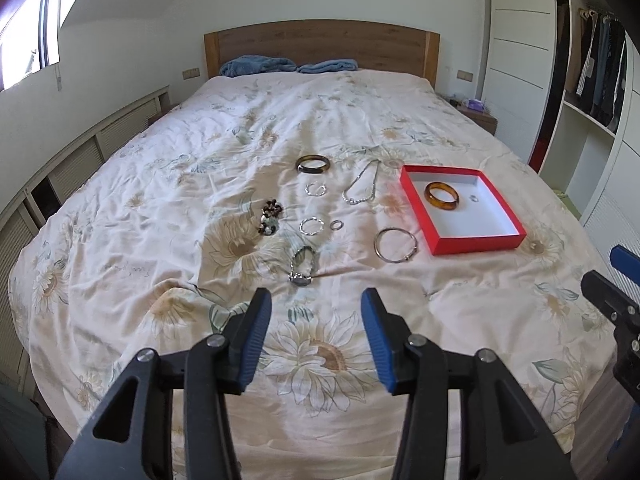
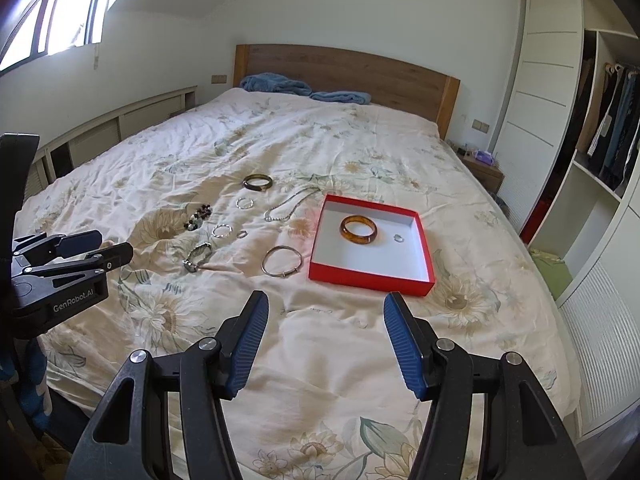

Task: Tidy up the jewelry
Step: 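Lift both tools away from the box and move toward the silver chain bracelet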

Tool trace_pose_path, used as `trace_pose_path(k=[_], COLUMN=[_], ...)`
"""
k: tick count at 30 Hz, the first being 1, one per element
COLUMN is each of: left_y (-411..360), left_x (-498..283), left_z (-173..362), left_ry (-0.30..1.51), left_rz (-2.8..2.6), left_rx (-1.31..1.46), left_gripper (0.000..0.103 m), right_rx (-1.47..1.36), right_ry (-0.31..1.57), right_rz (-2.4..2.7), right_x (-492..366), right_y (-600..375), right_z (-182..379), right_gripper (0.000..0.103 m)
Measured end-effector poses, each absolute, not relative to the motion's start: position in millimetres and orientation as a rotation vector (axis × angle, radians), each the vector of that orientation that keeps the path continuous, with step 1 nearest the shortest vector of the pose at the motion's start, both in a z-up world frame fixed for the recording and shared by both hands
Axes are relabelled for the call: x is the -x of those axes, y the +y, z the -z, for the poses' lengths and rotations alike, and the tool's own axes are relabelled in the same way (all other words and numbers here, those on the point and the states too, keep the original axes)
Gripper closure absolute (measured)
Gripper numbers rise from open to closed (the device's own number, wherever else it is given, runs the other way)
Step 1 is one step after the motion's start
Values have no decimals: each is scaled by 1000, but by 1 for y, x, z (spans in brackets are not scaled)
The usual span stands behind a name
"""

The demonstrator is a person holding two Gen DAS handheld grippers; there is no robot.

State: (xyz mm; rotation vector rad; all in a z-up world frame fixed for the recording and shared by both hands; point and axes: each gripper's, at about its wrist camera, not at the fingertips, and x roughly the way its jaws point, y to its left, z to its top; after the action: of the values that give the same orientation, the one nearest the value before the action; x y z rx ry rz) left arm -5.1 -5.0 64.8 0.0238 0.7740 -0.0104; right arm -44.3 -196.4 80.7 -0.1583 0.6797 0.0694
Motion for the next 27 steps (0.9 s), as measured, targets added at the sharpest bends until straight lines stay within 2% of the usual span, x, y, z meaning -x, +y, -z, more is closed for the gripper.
trace_pose_path(k=[27], left_y=[34], left_x=[-38], left_z=[-22], left_ry=[865], left_rz=[-63], left_rx=[40], left_gripper=[58], right_rx=[80], right_ry=[777], right_rz=[-167], right_x=[0], right_y=[-194], right_z=[-42], right_gripper=[43])
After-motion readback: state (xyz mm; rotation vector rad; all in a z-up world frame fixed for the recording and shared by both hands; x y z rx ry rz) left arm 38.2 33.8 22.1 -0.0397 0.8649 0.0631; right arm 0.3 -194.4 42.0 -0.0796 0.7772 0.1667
